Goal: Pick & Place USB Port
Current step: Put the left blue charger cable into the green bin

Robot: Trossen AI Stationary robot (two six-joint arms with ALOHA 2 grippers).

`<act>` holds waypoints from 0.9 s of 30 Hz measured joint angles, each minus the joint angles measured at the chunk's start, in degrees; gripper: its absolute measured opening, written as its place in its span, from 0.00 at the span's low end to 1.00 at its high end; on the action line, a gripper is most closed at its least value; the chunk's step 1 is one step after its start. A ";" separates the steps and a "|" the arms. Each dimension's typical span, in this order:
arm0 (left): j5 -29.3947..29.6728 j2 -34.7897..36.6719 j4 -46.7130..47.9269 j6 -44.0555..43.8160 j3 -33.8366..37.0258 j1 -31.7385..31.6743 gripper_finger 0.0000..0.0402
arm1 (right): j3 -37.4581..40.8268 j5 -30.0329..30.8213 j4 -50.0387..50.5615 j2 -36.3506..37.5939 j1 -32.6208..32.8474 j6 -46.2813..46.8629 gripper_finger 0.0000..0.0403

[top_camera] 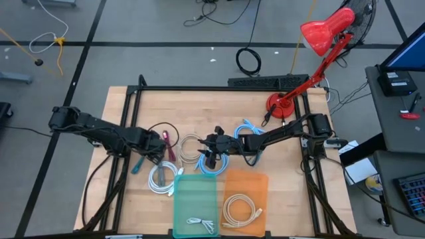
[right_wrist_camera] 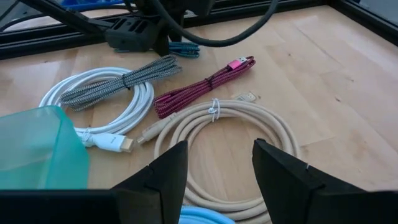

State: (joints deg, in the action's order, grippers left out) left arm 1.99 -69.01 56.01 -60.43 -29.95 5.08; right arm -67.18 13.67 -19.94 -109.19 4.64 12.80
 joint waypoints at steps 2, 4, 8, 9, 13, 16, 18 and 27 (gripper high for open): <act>0.01 0.00 0.02 -0.07 0.00 -0.38 0.37 | 0.00 -0.01 0.00 0.00 0.00 -0.01 0.42; 0.05 0.00 0.02 -0.01 0.00 -0.75 0.28 | 0.00 0.00 0.00 0.00 -0.02 0.00 0.42; -0.20 0.00 0.04 0.66 0.00 -0.94 0.11 | 0.00 0.00 0.00 0.00 0.00 0.00 0.42; -0.29 0.00 0.02 0.81 0.00 -0.94 0.07 | 0.00 0.00 0.00 0.00 0.00 0.00 0.42; -0.39 0.00 0.04 0.82 0.00 -0.89 0.04 | 0.00 0.00 0.01 0.00 0.02 0.00 0.42; -0.10 0.00 0.02 0.32 0.00 -0.89 0.06 | 0.00 0.00 0.03 0.00 0.02 0.00 0.42; 0.15 0.00 0.02 0.47 0.00 -0.89 0.04 | 0.00 0.00 0.24 0.00 0.02 0.00 0.42; 2.92 0.16 3.28 4.70 -2.35 -2.61 0.02 | 0.00 -0.22 1.79 0.00 0.24 0.17 0.42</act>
State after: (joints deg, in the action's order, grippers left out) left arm 4.90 -68.86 59.29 -55.73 -32.30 2.47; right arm -67.18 13.45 -18.15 -109.19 4.89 12.97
